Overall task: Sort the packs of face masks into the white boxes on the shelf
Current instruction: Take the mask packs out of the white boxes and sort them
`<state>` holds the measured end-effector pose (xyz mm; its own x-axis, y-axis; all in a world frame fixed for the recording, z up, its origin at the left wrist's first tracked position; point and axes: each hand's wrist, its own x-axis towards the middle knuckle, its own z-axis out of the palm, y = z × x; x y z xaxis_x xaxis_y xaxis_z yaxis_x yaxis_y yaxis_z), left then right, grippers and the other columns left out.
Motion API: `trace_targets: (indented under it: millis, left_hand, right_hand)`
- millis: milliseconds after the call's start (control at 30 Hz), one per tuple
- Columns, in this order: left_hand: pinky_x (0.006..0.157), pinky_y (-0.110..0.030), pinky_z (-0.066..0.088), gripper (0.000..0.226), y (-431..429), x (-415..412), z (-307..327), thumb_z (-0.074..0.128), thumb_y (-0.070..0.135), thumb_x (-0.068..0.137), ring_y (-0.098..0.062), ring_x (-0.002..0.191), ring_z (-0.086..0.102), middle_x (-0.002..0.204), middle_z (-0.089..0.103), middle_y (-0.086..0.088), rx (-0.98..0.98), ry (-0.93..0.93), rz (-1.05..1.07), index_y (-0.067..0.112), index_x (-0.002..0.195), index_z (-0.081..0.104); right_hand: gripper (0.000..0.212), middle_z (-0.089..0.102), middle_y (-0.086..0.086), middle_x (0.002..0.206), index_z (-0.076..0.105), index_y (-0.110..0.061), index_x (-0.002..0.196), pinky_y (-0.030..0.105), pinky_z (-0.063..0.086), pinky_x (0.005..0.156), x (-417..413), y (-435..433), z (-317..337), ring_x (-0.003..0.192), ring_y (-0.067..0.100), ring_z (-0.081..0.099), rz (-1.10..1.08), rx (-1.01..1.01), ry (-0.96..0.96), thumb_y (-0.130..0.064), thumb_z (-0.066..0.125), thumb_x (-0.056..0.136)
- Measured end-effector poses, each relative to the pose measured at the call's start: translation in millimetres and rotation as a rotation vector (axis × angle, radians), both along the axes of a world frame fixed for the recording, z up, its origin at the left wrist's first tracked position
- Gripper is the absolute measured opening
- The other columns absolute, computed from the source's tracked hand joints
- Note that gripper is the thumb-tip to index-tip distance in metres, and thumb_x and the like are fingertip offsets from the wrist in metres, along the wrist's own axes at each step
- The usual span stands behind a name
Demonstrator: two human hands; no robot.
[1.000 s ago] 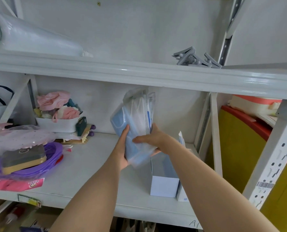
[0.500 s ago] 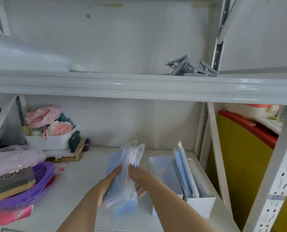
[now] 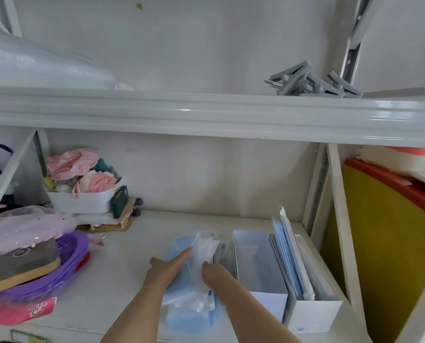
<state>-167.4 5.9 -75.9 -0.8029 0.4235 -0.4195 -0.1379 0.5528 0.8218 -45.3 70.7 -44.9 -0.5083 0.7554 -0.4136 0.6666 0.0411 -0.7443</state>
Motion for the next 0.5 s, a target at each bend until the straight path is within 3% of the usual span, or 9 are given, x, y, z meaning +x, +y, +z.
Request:
trace_targets:
  millis: [133,267,367,433,500]
  left_hand:
    - [0.103,-0.044,0.039,0.114,-8.6,-11.2,-0.4,0.049,0.086,0.065,-0.035,0.13,0.046,0.147,0.041,-0.016,-0.039,0.135,0.015,0.007,0.146,0.031]
    - [0.096,-0.038,0.046,0.1,-5.1,-13.5,-0.8,0.037,0.084,0.07,-0.032,0.112,0.059,0.13,0.059,-0.017,-0.087,0.145,-0.126,0.006,0.128,0.058]
    - [0.104,-0.038,0.041,0.095,-0.8,-8.8,-2.7,0.044,0.076,0.078,-0.033,0.126,0.051,0.144,0.048,-0.017,-0.105,0.144,-0.162,0.005,0.142,0.042]
    - [0.111,-0.044,0.034,0.101,-1.7,-9.4,-2.5,0.044,0.079,0.077,-0.035,0.134,0.042,0.152,0.037,-0.015,-0.15,0.183,-0.122,0.01,0.149,0.03]
    - [0.111,-0.045,0.034,0.103,-5.2,-10.3,2.6,0.037,0.084,0.074,-0.035,0.133,0.043,0.15,0.04,-0.013,-0.185,0.254,-0.122,0.012,0.148,0.032]
  right_hand:
    - [0.053,0.052,0.016,0.133,0.032,-0.007,0.141,0.035,0.041,0.098,-5.0,-1.8,-12.8,0.121,0.031,0.052,-0.034,0.211,0.047,-0.04,0.033,0.1]
    - [0.063,0.049,0.013,0.138,0.034,-0.012,0.143,0.036,0.039,0.102,-9.0,-6.7,-14.9,0.125,0.029,0.049,0.072,0.116,0.057,-0.055,0.034,0.096]
    - [0.066,0.05,0.013,0.138,0.037,-0.014,0.143,0.033,0.041,0.099,-5.1,-7.4,-9.3,0.124,0.03,0.052,0.108,0.125,0.055,-0.059,0.035,0.094]
    - [0.051,0.063,0.013,0.118,0.053,-0.01,0.125,0.03,0.047,0.085,2.0,-5.6,7.5,0.105,0.029,0.062,0.028,0.327,0.112,-0.05,0.037,0.097]
    - [0.039,0.068,0.012,0.095,0.061,-0.008,0.106,0.032,0.048,0.073,15.3,2.2,29.4,0.087,0.03,0.062,-0.099,0.538,0.221,-0.039,0.038,0.097]
